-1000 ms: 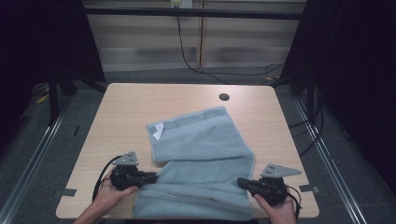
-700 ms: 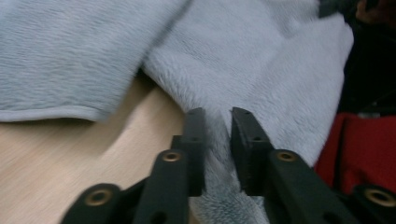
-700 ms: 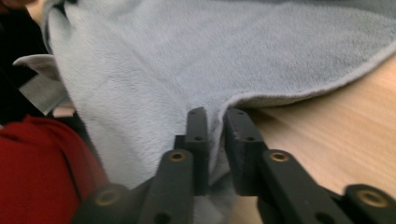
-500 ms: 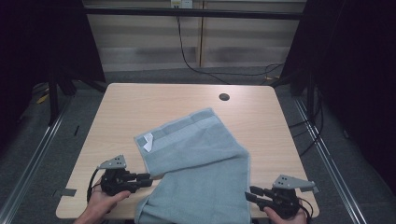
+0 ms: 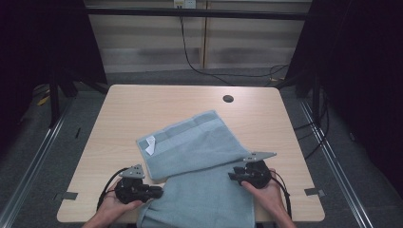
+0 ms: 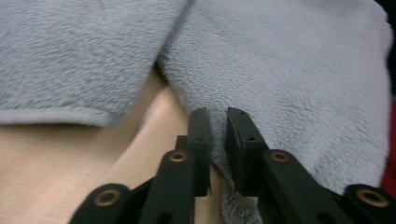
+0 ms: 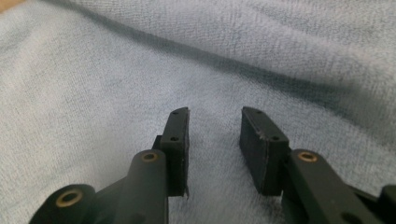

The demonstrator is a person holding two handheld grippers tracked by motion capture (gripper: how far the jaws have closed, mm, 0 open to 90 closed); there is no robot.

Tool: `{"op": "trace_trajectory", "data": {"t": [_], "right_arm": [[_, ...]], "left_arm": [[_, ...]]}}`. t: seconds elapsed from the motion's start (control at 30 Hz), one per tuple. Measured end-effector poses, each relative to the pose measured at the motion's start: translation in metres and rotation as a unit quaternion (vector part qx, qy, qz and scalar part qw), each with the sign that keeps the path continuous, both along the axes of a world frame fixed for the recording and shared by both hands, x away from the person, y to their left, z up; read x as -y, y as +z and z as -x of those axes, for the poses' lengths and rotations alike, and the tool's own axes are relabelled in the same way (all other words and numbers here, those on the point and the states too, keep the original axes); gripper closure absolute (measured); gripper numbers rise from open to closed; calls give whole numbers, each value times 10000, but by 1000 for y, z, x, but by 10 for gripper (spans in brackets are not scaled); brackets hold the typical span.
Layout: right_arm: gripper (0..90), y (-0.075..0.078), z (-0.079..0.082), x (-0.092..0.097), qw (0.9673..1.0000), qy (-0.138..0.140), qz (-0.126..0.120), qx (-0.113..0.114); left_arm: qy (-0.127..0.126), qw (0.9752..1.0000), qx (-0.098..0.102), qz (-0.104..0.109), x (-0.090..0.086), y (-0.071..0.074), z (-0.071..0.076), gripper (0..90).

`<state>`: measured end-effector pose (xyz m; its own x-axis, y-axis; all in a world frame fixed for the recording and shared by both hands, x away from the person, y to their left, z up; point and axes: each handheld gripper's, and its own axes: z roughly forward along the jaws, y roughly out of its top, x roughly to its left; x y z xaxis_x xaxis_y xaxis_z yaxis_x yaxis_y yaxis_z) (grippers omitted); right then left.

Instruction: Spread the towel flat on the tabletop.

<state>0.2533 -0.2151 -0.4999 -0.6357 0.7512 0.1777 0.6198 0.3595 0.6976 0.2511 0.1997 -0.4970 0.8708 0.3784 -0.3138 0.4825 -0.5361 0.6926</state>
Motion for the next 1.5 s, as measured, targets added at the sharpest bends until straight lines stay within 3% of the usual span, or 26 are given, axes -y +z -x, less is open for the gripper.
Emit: {"op": "trace_trajectory", "data": {"t": [0.13, 0.2, 0.3, 0.37, 0.47, 0.57, 0.67, 0.73, 0.8, 0.83, 0.9, 0.97, 1.0, 1.1, 1.23, 1.4, 1.5], "right_arm": [[631, 1, 30, 6, 9997, 87, -154, -171], [631, 2, 49, 8, 9993, 141, -236, -255], [632, 3, 70, 12, 9989, 260, -239, -323], [631, 4, 75, 14, 9987, 266, -244, -358], [612, 5, 70, 12, 9989, 250, -235, -333], [593, 7, 58, 8, 9991, 275, -212, -239], [582, 8, 44, 5, 9995, 249, -127, -127], [579, 9, 34, 4, 9996, 232, -124, -53], [576, 10, 25, 4, 9997, 175, -163, 32], [576, 10, 22, 3, 9997, 144, -174, 45], [573, 9, 15, 3, 9997, 139, -163, 81], [570, 7, 11, 3, 9999, 82, -88, 79], [568, 7, 8, 3, 9999, 59, -74, 70], [557, 8, -1, 5, 9999, -18, -113, 56], [547, 8, -13, 6, 9998, -136, -105, 63], [540, 11, -26, 5, 9995, -235, -121, 169], [539, 11, -29, 3, 9997, -204, -24, 140]], "left_arm": [[-311, 9991, -281, 49, -2, -1, 11, 833], [-288, 9988, -353, 192, -5, 0, 15, 812], [9, 9999, -13, 142, -5, 5, 11, 743], [266, 9996, 54, 45, 0, 5, -1, 686], [537, 9982, 241, -147, 7, 3, -20, 617], [759, 9963, 366, -178, 15, 5, -38, 581], [757, 9959, 475, -169, 25, 5, -49, 568], [819, 9947, 558, -277, 31, 5, -55, 567], [772, 9949, 606, -244, 36, 4, -60, 659], [706, 9947, 647, -365, 39, 3, -61, 711], [653, 9941, 773, -381, 45, 4, -64, 835], [771, 9936, 794, -206, 46, 8, -72, 865], [853, 9927, 842, -160, 46, 11, -78, 869], [1257, 9882, 798, 370, 39, 26, -101, 872], [1617, 9801, 967, 627, 30, 48, -122, 872], [2103, 9684, 1160, 672, 15, 62, -149, 872], [2308, 9648, 1132, 561, 6, 57, -163, 868]]}}
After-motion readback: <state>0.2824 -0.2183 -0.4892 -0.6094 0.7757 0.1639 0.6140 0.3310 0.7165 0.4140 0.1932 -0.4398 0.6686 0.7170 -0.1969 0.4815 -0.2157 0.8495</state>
